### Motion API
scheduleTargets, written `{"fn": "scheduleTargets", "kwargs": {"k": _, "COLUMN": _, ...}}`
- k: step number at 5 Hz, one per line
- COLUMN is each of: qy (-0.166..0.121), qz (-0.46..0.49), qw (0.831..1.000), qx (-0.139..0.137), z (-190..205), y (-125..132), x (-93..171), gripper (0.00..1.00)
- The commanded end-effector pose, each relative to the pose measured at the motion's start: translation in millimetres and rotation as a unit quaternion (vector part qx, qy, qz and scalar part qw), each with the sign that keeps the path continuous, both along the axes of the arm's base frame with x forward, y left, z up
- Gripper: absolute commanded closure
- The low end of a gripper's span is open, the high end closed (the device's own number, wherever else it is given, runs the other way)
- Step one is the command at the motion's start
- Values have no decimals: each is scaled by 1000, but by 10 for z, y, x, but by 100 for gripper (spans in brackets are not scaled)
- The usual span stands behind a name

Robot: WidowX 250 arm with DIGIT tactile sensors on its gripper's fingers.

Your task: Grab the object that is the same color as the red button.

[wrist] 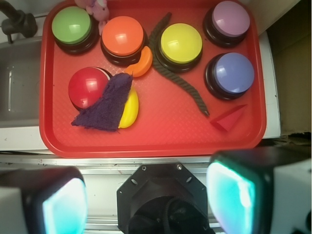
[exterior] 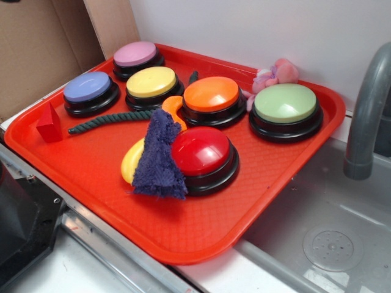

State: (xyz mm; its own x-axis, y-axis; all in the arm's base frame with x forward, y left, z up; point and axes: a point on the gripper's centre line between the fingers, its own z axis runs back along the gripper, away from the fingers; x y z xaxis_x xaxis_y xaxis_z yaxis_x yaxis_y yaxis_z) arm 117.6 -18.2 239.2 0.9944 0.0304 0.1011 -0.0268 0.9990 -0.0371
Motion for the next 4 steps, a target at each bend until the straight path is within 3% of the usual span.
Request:
{"fn": "scheduleTargets", "kwargs": {"k": 1, "qy": 0, "qz": 0, "qw": 1000, "qx": 0, "z": 0, "y": 0, "x": 0, "gripper": 0}}
{"fn": "scheduleTargets", "kwargs": {"k": 2, "qy": -8, "qz": 61, "qw": 998, "qx": -33, "z": -76, "y": 129, "x": 81, "gripper": 0}}
{"fn": "scheduleTargets", "kwargs": {"k": 4, "qy": -2, "qz": 171, "qw": 985, "qx": -32, "z": -363, "y": 477, "x": 238, "gripper": 0}}
